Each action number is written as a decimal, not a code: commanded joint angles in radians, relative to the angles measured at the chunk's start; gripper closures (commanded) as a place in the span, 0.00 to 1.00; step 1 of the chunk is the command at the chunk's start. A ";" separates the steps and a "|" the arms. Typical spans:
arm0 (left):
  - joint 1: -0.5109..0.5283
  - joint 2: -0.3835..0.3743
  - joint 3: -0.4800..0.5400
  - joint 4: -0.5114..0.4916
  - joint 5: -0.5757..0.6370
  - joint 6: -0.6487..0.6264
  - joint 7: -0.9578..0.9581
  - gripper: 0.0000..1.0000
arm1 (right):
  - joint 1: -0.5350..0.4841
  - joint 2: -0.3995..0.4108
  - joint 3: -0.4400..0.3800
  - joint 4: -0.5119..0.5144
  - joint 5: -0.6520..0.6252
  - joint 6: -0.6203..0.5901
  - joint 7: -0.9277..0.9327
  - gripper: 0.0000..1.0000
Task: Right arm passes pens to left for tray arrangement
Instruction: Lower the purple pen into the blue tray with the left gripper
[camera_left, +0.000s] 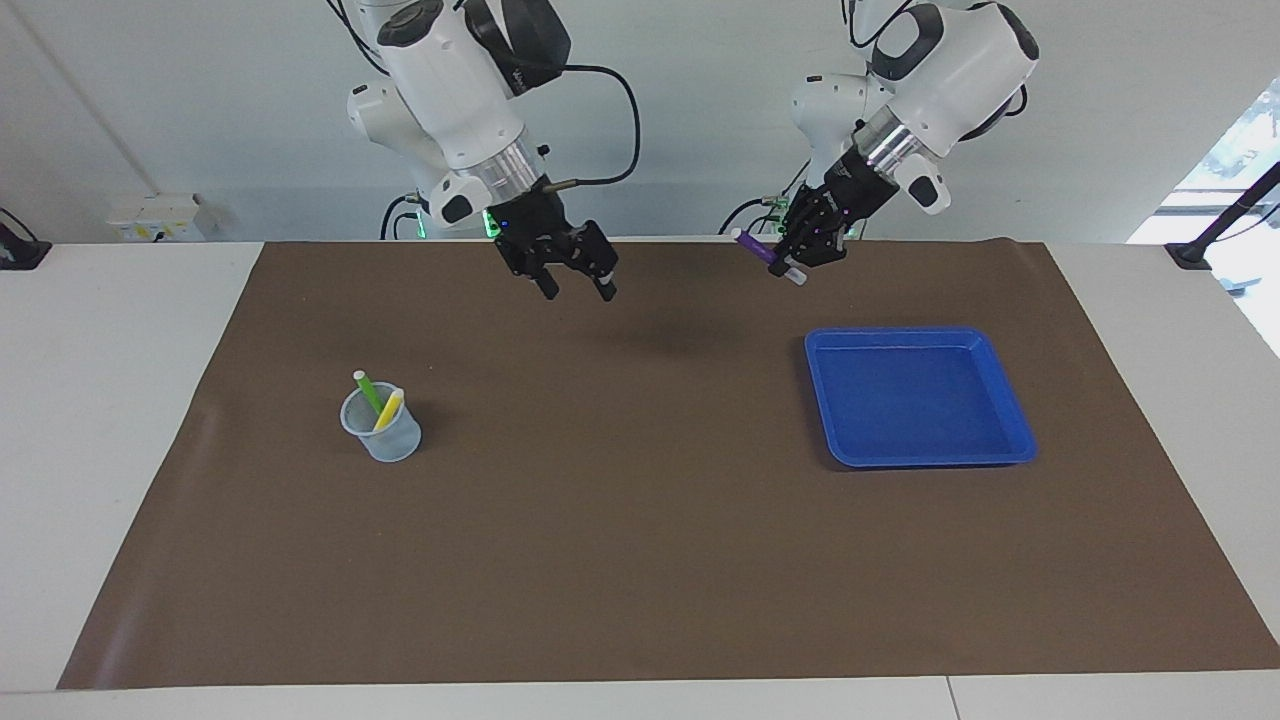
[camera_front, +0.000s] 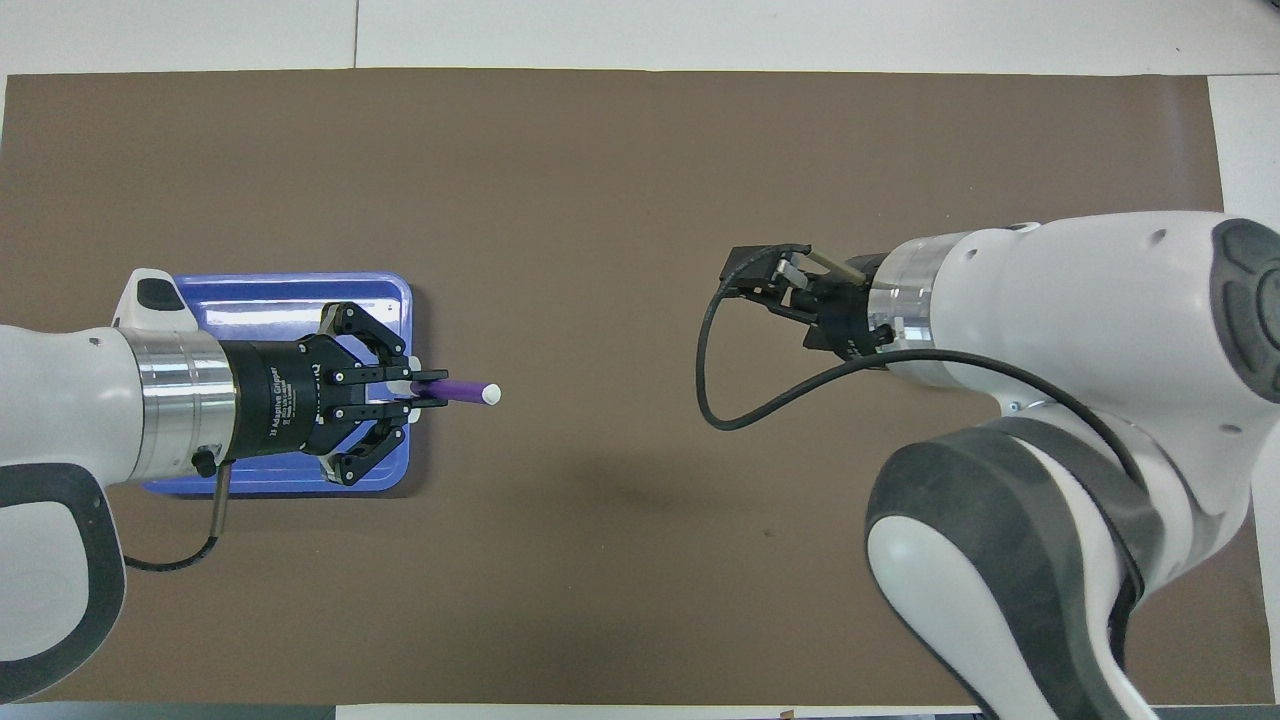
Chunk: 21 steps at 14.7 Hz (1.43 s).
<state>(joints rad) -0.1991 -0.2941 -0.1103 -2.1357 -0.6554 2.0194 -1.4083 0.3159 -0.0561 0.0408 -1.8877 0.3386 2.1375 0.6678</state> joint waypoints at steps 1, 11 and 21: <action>0.050 -0.020 -0.003 -0.027 0.003 -0.117 0.321 1.00 | -0.067 -0.011 0.010 -0.028 -0.074 -0.010 -0.115 0.00; 0.090 0.123 -0.002 -0.003 0.426 -0.156 1.061 1.00 | -0.212 0.018 -0.004 -0.088 -0.355 -0.053 -0.408 0.00; 0.161 0.421 0.001 0.094 0.727 0.067 1.284 1.00 | -0.327 0.059 -0.030 -0.180 -0.394 -0.028 -0.629 0.01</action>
<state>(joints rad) -0.0616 0.0927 -0.1050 -2.0589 0.0174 2.0475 -0.1518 0.0045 0.0148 0.0021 -2.0346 -0.0364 2.0883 0.0857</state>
